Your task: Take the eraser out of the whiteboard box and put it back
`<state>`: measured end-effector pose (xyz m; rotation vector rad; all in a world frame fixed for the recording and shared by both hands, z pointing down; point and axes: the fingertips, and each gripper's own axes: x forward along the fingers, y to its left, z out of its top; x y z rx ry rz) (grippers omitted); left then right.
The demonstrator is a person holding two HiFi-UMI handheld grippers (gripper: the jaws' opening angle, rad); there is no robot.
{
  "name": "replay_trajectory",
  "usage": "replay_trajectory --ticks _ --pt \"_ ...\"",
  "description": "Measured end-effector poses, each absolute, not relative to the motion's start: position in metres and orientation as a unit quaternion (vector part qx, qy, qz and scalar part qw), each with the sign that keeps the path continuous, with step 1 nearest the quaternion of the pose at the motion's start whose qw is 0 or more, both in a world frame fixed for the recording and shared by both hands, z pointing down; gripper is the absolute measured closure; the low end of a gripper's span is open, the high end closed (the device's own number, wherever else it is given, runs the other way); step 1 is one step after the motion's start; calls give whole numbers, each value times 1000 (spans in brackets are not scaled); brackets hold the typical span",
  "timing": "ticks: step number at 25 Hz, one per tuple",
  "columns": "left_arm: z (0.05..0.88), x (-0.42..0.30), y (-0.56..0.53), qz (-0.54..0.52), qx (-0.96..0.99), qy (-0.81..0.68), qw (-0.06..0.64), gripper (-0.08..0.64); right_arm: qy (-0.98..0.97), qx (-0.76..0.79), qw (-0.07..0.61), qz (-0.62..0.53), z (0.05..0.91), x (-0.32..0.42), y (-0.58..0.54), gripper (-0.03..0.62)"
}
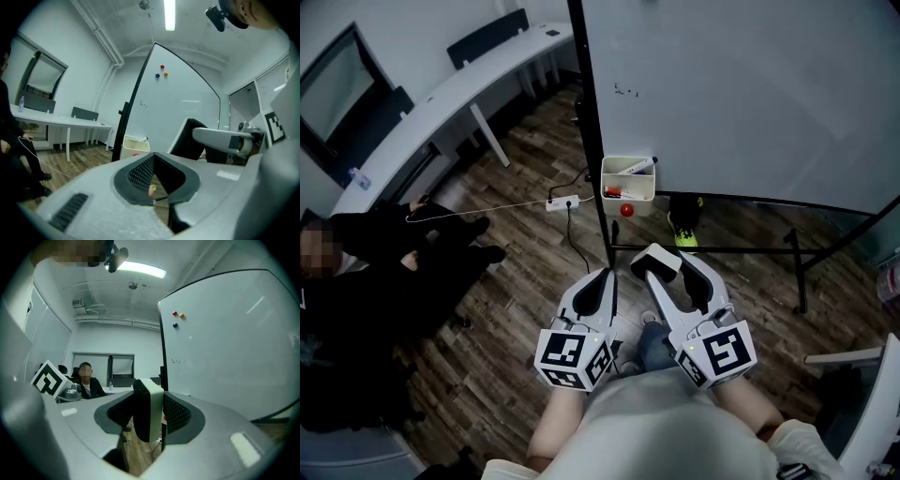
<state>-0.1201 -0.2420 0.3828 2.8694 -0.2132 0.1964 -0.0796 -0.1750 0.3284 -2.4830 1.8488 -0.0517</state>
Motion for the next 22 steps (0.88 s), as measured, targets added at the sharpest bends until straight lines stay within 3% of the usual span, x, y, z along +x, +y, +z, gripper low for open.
replay_trajectory --ticks 22 --pt "379 -116 -235 66 988 -68 119 558 599 -801 25 -18 327 -78 -175 399"
